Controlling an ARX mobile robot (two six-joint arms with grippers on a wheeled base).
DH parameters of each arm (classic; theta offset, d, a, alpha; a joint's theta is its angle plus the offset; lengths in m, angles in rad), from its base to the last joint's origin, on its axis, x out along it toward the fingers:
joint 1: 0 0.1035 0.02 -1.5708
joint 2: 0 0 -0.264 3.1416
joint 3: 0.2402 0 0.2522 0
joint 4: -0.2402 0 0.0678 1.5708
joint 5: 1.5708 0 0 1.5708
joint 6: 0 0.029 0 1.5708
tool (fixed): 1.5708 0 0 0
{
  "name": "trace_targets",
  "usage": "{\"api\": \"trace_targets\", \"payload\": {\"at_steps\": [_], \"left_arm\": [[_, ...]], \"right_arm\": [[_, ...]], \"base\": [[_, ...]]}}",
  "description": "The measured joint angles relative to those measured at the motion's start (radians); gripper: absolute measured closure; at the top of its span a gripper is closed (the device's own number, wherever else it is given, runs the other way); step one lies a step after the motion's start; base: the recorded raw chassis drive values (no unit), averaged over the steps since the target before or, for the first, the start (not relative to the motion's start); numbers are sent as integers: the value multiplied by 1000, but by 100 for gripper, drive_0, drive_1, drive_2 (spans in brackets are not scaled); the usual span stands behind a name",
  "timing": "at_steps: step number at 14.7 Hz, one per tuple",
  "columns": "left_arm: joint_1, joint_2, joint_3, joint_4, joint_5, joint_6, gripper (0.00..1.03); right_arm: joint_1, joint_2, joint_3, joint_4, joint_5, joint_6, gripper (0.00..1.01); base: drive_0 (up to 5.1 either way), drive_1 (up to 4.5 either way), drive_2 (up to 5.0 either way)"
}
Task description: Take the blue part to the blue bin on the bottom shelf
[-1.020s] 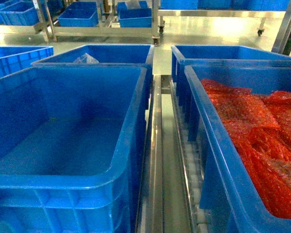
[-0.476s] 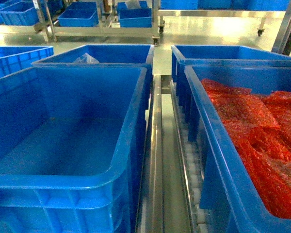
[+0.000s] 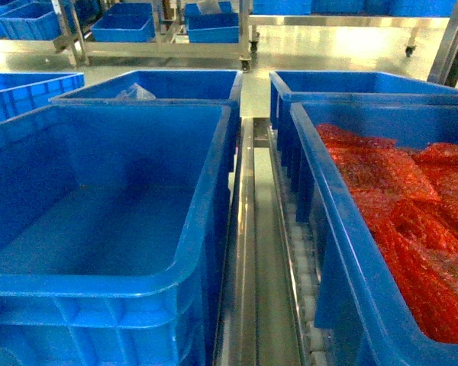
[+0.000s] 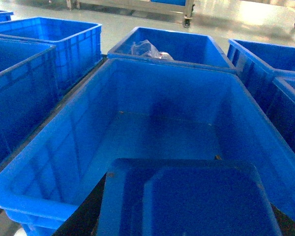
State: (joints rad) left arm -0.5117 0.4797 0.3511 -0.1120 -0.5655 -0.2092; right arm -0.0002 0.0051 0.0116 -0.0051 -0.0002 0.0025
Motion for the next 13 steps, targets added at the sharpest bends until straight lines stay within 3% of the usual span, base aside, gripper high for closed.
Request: {"api": "trace_targets", "payload": {"at_steps": [13], "left_arm": [[0,0,0,0,0,0,60]], "right_arm": [[0,0,0,0,0,0,3]], "base": [[0,0,0]]}}
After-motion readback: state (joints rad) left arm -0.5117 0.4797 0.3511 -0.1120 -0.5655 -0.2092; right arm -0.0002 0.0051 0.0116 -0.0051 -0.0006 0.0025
